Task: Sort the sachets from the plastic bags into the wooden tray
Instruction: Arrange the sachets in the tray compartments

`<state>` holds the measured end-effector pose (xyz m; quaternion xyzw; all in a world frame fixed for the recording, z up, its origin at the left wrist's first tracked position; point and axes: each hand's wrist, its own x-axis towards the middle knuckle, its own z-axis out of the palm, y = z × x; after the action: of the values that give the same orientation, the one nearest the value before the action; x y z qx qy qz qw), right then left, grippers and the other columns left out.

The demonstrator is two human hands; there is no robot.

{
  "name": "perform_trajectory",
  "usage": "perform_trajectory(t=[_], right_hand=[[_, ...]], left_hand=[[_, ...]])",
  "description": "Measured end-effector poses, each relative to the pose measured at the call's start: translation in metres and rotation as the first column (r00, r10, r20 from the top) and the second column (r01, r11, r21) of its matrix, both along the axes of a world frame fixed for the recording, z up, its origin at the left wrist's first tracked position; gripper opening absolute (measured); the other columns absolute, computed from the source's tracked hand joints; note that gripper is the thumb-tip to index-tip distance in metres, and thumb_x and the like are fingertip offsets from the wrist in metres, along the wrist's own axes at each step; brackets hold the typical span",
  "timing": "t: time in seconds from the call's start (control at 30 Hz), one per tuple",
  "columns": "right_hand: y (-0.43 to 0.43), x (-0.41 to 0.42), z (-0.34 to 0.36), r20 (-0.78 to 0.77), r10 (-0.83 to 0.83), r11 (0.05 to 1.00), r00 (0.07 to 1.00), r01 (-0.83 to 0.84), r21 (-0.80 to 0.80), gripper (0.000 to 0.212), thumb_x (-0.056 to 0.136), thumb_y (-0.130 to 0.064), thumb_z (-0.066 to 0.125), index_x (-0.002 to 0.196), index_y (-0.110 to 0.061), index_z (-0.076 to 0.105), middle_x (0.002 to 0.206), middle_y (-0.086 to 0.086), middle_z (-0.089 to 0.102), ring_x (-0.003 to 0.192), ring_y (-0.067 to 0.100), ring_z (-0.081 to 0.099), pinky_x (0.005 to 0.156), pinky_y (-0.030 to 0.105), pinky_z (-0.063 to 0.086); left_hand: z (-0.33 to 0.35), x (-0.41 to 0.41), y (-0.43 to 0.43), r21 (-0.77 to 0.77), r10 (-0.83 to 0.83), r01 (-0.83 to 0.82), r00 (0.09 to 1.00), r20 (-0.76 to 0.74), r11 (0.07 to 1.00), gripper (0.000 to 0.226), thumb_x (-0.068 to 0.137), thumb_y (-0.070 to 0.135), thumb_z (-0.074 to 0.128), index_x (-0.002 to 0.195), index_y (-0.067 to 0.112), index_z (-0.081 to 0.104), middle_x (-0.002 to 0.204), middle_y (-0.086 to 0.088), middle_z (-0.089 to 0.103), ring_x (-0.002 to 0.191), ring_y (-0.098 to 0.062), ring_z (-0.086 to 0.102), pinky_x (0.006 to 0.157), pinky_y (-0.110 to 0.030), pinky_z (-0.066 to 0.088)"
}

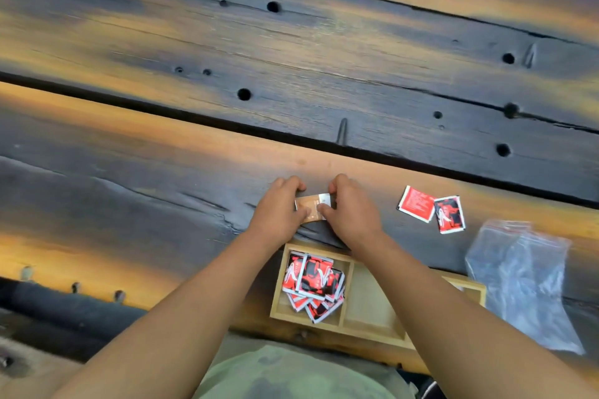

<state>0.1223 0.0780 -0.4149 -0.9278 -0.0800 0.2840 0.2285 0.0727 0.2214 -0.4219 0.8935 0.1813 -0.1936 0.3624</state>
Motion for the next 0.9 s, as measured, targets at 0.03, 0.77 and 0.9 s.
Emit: perform_trajectory(t=[0.03, 0.77, 0.9], right_hand=[[0.002, 0.000, -0.001, 0.005, 0.001, 1.000, 1.000, -0.001, -0.014, 0.028, 0.084, -0.027, 0.070, 0.101, -0.017, 0.051, 0.105, 0.008, 0.056, 0.090, 0.029, 0.059, 0.076, 0.042, 0.050], [-0.051, -0.008, 0.038, -0.295, -0.415, 0.763, 0.860, 0.506, 0.401, 0.018, 0.088, -0.005, 0.064, 0.080, -0.019, 0.055, 0.071, 0.003, 0.060, 0.067, 0.020, 0.061, 0.064, 0.039, 0.057], [-0.087, -0.021, 0.055, -0.374, -0.373, 0.723, 0.849, 0.519, 0.456, 0.005, 0.091, -0.004, 0.063, 0.089, -0.007, 0.059, 0.069, 0.008, 0.065, 0.054, 0.011, 0.062, 0.047, 0.022, 0.049]], left_hand=[[-0.001, -0.001, -0.001, 0.005, -0.009, 0.009, 1.000, 0.003, 1.000, 0.036, 0.081, 0.019, 0.073, 0.113, 0.021, 0.055, 0.108, 0.002, 0.049, 0.094, -0.018, 0.054, 0.086, -0.034, 0.047], [0.039, 0.002, -0.041, -0.303, 0.136, -0.123, 0.991, 0.021, 0.945, 0.013, 0.085, 0.021, 0.070, 0.080, 0.019, 0.058, 0.080, -0.003, 0.067, 0.073, -0.023, 0.064, 0.065, -0.039, 0.052], [0.058, -0.006, -0.084, -0.471, 0.266, -0.239, 0.964, -0.010, 0.849, 0.014, 0.084, 0.011, 0.071, 0.082, 0.010, 0.057, 0.076, -0.008, 0.064, 0.066, -0.019, 0.059, 0.061, -0.035, 0.052]])
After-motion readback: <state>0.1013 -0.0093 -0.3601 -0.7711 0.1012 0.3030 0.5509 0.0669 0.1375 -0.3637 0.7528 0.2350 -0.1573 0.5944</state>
